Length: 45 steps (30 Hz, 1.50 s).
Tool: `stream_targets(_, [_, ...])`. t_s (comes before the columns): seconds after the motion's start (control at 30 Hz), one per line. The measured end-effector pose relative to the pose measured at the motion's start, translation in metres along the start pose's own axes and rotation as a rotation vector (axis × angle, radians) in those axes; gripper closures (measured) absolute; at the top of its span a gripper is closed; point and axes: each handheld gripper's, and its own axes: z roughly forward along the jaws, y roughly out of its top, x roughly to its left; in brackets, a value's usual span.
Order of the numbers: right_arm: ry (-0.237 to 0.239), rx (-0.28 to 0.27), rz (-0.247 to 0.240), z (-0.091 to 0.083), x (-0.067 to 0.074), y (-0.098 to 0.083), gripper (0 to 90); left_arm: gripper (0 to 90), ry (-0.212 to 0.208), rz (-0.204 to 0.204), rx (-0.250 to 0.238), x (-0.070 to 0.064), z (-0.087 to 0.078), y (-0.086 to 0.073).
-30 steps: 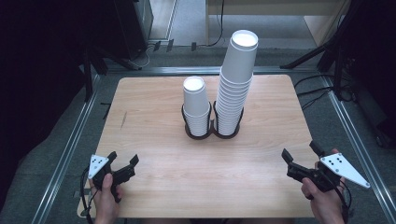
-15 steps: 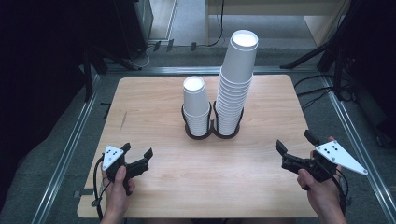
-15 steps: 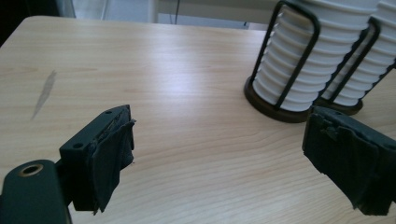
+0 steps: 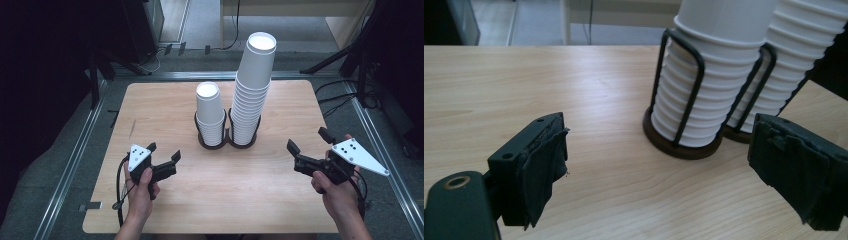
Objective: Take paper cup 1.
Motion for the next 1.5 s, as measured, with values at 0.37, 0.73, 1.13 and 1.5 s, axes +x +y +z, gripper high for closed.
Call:
stream_targets(0.37, [0.016, -0.011, 0.012, 0.015, 0.010, 0.010, 3.1, 9.0, -0.046, 0.053, -0.013, -0.034, 0.021, 0.016])
stream_targets(0.73, [0.036, -0.017, 0.010, 0.028, 0.022, 0.022, 3.1, 9.0, -0.098, 0.075, -0.029, -0.060, 0.038, 0.032])
stream_targets(1.13, [0.048, -0.012, 0.011, 0.047, 0.032, 0.035, 0.4, 9.0, -0.140, 0.050, -0.038, -0.074, 0.050, 0.040])
stream_targets(1.5, [0.050, -0.006, 0.008, 0.062, 0.036, 0.049, 0.0, 9.0, -0.166, 0.073, -0.031, -0.093, 0.067, 0.040])
